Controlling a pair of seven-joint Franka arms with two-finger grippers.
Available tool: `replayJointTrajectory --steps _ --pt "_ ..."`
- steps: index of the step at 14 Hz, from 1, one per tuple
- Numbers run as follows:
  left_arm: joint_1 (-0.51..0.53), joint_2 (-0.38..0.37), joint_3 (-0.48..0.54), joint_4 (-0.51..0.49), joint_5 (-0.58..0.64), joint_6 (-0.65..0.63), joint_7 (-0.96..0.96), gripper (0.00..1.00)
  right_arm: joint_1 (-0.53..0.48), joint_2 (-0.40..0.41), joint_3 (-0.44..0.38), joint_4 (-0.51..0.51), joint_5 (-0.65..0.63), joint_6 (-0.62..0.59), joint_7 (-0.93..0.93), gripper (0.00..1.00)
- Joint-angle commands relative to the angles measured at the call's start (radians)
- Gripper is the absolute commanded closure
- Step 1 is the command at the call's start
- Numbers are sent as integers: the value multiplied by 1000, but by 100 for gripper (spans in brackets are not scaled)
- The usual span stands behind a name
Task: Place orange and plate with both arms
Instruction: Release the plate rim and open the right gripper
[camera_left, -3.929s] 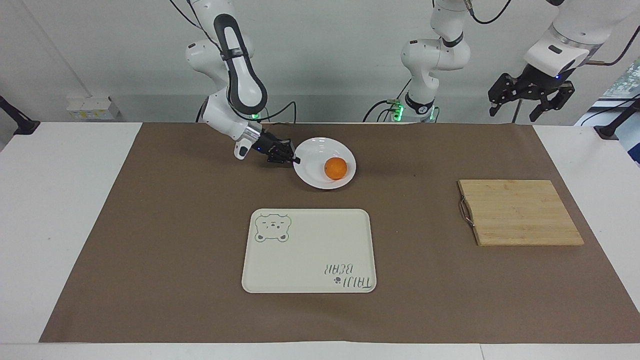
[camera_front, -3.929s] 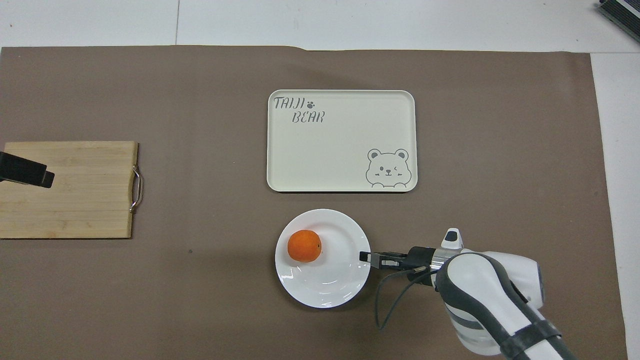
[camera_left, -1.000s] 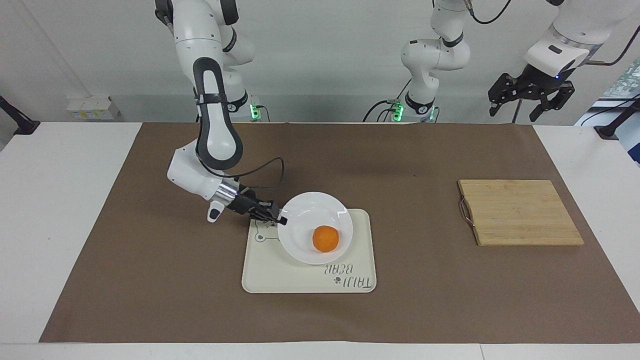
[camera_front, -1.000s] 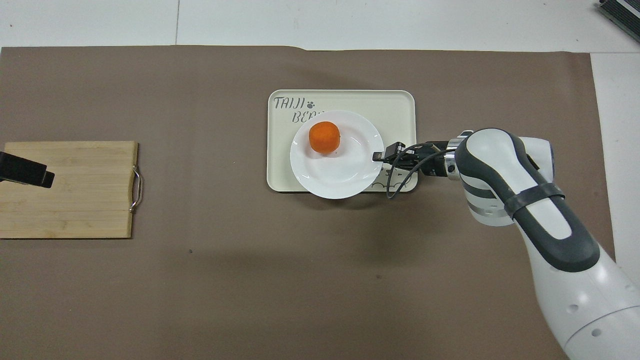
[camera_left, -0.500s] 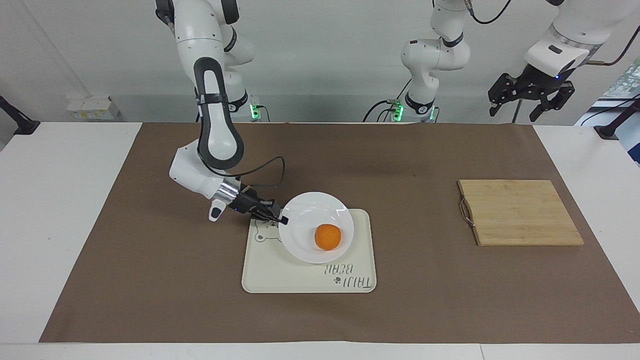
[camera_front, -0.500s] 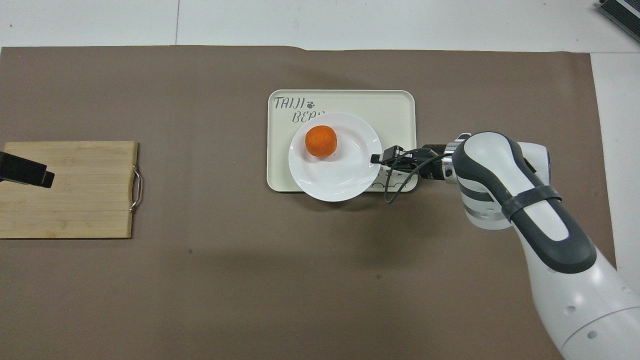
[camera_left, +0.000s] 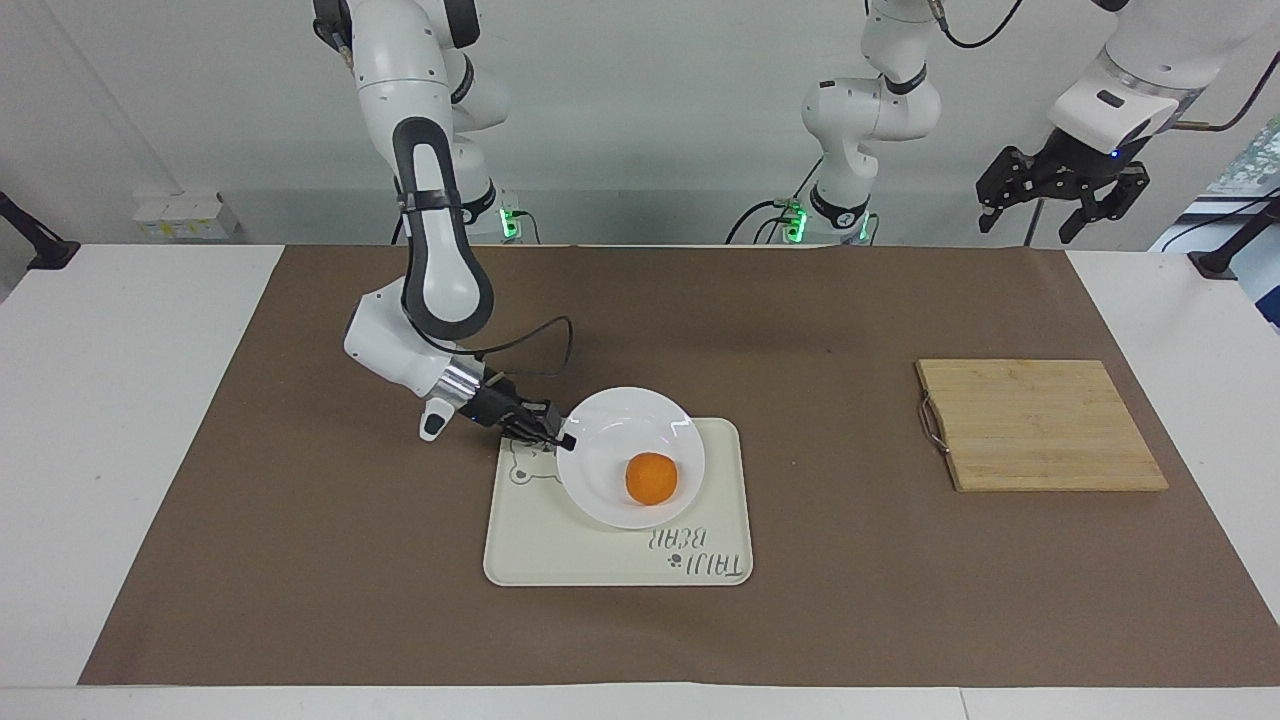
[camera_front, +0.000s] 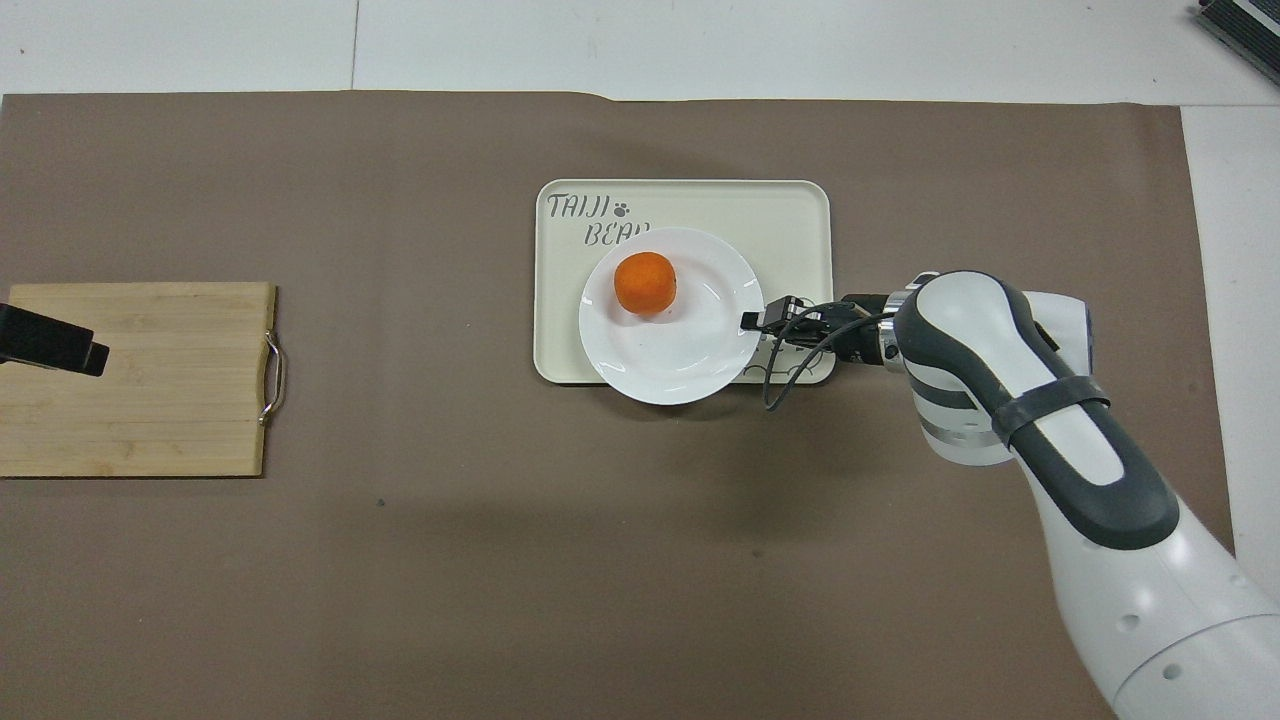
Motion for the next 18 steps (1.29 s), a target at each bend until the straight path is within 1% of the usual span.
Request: replayJointTrajectory --steps 1,3,8,9,10,11,12,16,18 --pt "14 -4 -8 8 -9 -17 13 0 0 -17 7 -18 27 16 -37 100" --pt "14 -4 -8 8 -9 -17 13 0 -2 -13 6 -11 27 17 -70 100" --pt "14 -4 -8 8 -9 -17 13 0 -5 -11 7 -8 29 16 -75 100" --pt "14 -4 -8 8 -9 -17 13 0 -3 -10 7 -6 29 16 -75 91" --pt "14 -4 -8 8 -9 -17 13 0 -2 -10 6 -3 29 17 -74 71" --pt "14 -4 -8 8 -9 -17 13 0 0 -8 6 2 24 19 -75 41" --pt "14 -4 -8 8 -9 -17 13 0 0 -8 4 8 20 20 -75 0" --pt "14 -4 -8 8 -9 -16 13 0 -13 -5 3 49 6 20 -75 0" --pt "14 -4 -8 8 -9 -16 13 0 -17 -5 -2 49 3 28 -78 0"
